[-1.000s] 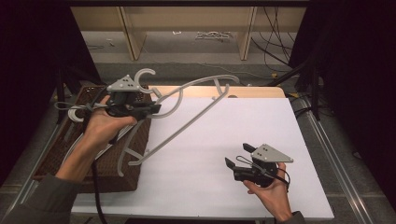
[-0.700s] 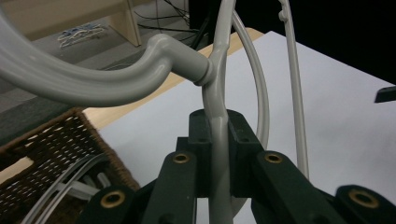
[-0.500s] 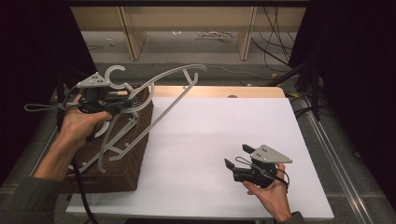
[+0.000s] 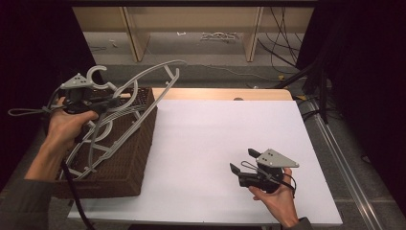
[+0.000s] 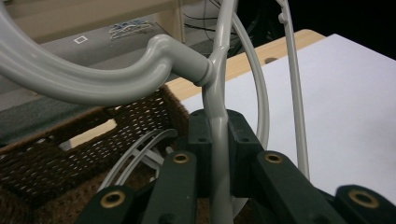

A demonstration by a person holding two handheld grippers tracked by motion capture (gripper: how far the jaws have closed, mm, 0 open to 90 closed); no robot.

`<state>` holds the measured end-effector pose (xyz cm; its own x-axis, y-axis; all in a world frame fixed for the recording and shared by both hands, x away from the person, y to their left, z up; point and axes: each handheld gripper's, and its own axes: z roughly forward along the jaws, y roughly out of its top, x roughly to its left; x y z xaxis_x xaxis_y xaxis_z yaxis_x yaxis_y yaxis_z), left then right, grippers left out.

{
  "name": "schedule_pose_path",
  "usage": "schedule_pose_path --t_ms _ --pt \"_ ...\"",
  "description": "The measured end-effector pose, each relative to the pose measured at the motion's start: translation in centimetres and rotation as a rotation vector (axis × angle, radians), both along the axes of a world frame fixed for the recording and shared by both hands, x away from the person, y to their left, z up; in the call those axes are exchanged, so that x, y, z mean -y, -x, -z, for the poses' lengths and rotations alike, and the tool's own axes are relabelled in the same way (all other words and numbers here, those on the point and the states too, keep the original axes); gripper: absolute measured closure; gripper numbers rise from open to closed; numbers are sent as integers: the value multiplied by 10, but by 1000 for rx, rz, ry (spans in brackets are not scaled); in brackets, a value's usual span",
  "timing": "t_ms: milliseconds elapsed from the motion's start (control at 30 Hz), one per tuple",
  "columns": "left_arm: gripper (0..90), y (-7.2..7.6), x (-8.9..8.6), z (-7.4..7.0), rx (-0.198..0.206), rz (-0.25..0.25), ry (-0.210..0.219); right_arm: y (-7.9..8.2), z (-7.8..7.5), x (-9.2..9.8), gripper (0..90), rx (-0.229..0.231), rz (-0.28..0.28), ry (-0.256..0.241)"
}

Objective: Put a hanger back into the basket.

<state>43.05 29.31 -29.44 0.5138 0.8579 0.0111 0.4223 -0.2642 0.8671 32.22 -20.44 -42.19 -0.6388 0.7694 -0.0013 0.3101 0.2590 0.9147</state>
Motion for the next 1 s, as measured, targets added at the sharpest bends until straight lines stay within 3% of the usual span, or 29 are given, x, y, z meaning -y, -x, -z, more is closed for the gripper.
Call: schedule_pose_path --t_ms 33,200,300,333,500,833,967,1000 --pt "823 0 -2 2 -8 -1 13 0 0 0 208 -1 0 0" --pt "823 -3 -18 13 -7 -40 2 0 1 0 209 -4 1 4" --pt "823 -5 -28 21 -3 -56 5 0 2 -2 209 -19 -7 -17" --pt "823 -5 -31 23 -3 -61 3 0 2 -1 209 -15 0 5" --pt "823 -3 -43 36 -5 -77 -12 0 3 -2 209 -18 -8 -16" --pt "823 5 -69 57 -19 -118 -39 0 2 -1 209 -23 3 -6" --pt "823 8 -78 64 -32 -139 -76 -1 2 -1 209 -6 3 -2" --pt "823 8 -80 66 -35 -143 -76 0 2 -1 209 -22 2 -7"
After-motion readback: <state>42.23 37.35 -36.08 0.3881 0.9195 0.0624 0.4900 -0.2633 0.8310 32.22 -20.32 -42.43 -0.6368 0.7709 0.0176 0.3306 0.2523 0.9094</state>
